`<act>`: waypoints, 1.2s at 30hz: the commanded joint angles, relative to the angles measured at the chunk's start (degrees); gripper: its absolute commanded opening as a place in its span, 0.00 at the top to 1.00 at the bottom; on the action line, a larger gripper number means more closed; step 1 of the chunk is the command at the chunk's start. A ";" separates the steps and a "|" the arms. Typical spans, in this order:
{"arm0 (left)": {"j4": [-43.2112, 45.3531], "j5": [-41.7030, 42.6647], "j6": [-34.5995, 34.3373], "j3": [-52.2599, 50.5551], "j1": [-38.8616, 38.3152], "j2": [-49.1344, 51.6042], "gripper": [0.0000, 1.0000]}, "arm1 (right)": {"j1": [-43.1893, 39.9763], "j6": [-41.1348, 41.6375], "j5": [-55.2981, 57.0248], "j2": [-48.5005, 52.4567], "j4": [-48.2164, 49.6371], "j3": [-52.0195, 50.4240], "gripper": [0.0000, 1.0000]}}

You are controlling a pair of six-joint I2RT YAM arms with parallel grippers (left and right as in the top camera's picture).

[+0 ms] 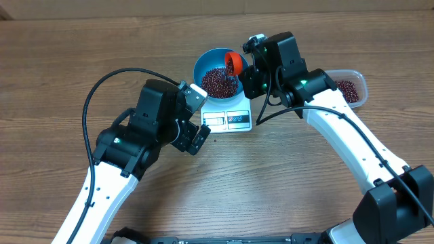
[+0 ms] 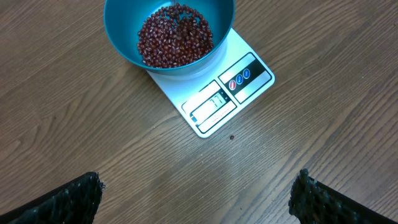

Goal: Scoop item into bowl and weigh 150g on scale
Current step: 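Tilt scoop with right gripper to pour beans into bowl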

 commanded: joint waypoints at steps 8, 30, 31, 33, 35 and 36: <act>0.22 1.01 0.85 1.31 0.31 -0.55 0.00 | 1.57 -3.78 3.76 -3.13 -0.33 2.38 0.96; 0.22 1.01 0.85 1.31 0.31 -0.55 0.00 | 9.05 -12.94 21.57 -3.10 -1.03 2.40 0.96; 0.22 1.01 0.85 1.31 0.31 -0.55 0.00 | 9.44 -14.97 21.59 -3.10 -1.16 2.40 0.96; 0.24 1.01 0.85 1.31 0.31 -0.55 0.00 | 10.60 -19.17 21.66 -3.10 -1.16 2.40 0.96; 0.22 1.03 0.85 1.31 0.31 -0.55 0.00 | 11.67 -20.70 22.73 -3.10 -0.48 2.40 0.96; 0.24 1.01 0.85 1.31 0.31 -0.55 0.00 | 11.93 -20.68 23.63 -3.10 -0.04 2.40 0.96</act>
